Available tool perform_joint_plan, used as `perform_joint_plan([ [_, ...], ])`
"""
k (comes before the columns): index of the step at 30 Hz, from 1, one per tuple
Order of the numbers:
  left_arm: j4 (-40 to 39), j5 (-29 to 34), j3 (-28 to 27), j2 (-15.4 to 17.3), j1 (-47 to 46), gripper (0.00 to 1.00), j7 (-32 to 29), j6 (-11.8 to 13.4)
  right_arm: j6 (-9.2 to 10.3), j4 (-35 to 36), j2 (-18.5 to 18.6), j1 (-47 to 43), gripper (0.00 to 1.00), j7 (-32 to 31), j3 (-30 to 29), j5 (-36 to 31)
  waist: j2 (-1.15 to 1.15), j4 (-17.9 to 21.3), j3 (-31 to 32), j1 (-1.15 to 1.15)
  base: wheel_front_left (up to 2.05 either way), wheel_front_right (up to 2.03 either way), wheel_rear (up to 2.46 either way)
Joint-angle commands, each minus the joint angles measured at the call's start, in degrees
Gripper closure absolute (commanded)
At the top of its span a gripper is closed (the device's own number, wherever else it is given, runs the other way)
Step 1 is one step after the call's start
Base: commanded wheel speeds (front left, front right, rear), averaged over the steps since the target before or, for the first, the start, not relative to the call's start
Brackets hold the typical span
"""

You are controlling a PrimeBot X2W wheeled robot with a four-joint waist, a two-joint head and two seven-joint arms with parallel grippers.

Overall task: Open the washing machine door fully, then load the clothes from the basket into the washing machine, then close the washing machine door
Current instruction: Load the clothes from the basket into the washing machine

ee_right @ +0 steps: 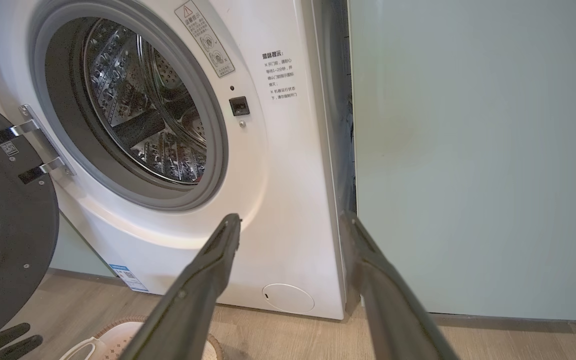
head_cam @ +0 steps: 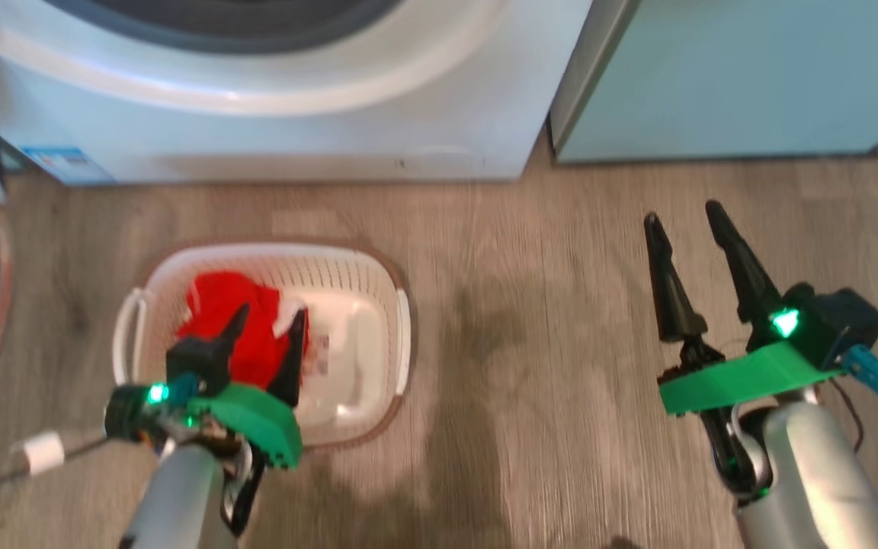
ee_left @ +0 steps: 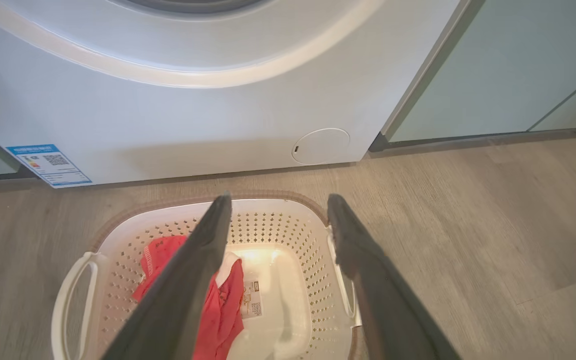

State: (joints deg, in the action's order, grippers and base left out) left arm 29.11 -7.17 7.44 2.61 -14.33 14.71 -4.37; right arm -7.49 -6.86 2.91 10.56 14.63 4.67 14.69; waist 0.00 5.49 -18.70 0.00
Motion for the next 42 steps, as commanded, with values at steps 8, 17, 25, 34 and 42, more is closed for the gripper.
perform_joint_plan([
  [8,13.0,5.8,1.5,4.0,-11.4,0.0,0.3,-0.2,0.0,3.0,0.0,3.4,0.0,0.4,1.4,-0.2,0.0,2.1,-12.3,0.0,0.0,0.0,0.0],
  [17,32.9,11.3,7.1,7.3,-23.5,0.0,0.1,-0.8,0.0,4.5,0.0,5.5,0.0,0.4,1.3,0.2,0.0,4.2,-21.0,0.0,0.0,0.0,0.0],
  [25,41.9,12.5,8.5,9.3,-31.3,0.0,-1.6,1.1,0.0,5.8,0.0,6.8,0.0,0.4,1.8,1.3,0.0,5.7,-27.5,0.0,0.0,0.0,0.0],
  [34,44.1,13.3,9.7,13.9,-36.1,0.0,-5.6,2.8,0.0,6.6,0.0,8.3,0.0,0.4,2.8,3.5,0.0,8.1,-34.3,0.0,0.0,0.0,0.0],
  [42,44.6,13.1,10.3,16.9,-39.6,0.0,-7.7,2.4,0.0,6.8,0.0,9.3,0.0,0.4,3.2,5.0,0.0,9.5,-38.6,0.0,0.0,0.0,0.0],
])
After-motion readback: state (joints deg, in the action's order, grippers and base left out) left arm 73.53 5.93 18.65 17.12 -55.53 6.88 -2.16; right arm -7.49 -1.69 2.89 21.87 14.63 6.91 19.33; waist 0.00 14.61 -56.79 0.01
